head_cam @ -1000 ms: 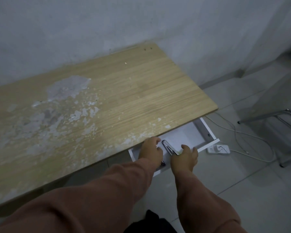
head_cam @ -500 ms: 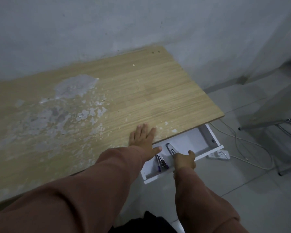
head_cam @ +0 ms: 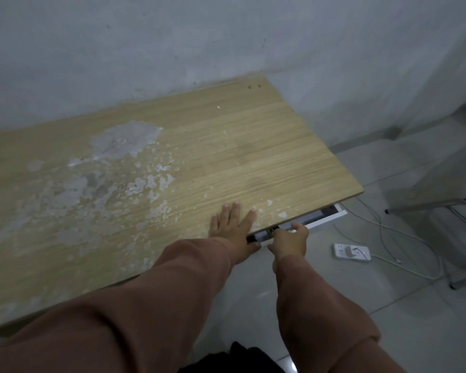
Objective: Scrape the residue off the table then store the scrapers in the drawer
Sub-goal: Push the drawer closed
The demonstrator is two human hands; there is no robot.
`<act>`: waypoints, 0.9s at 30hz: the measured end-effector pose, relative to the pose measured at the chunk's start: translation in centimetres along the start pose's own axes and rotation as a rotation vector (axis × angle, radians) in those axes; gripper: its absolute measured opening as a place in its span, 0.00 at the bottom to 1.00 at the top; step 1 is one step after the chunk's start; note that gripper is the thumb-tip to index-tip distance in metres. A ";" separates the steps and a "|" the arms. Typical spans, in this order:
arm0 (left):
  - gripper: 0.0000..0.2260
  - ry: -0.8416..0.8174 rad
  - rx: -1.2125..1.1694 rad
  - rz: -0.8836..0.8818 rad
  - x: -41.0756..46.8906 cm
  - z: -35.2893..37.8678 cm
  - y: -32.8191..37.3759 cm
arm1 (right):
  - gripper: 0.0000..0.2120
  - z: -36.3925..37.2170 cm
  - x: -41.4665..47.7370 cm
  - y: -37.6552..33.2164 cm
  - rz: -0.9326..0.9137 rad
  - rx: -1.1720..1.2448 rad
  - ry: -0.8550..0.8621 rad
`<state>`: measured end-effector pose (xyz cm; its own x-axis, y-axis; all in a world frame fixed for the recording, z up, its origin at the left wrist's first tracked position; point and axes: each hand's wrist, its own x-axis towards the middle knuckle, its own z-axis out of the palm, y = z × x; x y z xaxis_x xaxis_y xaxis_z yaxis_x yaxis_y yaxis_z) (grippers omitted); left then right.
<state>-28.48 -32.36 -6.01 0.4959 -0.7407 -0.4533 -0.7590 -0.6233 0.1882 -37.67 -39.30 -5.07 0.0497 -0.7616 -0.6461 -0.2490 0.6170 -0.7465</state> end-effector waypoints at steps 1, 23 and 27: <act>0.38 -0.001 -0.002 0.002 0.0 0.0 0.0 | 0.20 0.2 0.0 -0.3 0.002 0.002 -0.001; 0.39 -0.026 -0.004 0.019 -0.1 -0.6 -0.2 | 0.13 0.9 -0.4 -2.1 -0.070 -0.021 -0.119; 0.36 -0.030 -0.057 0.029 0.1 -1.1 -0.3 | 0.11 1.4 -1.3 -2.5 -0.174 -0.139 -0.098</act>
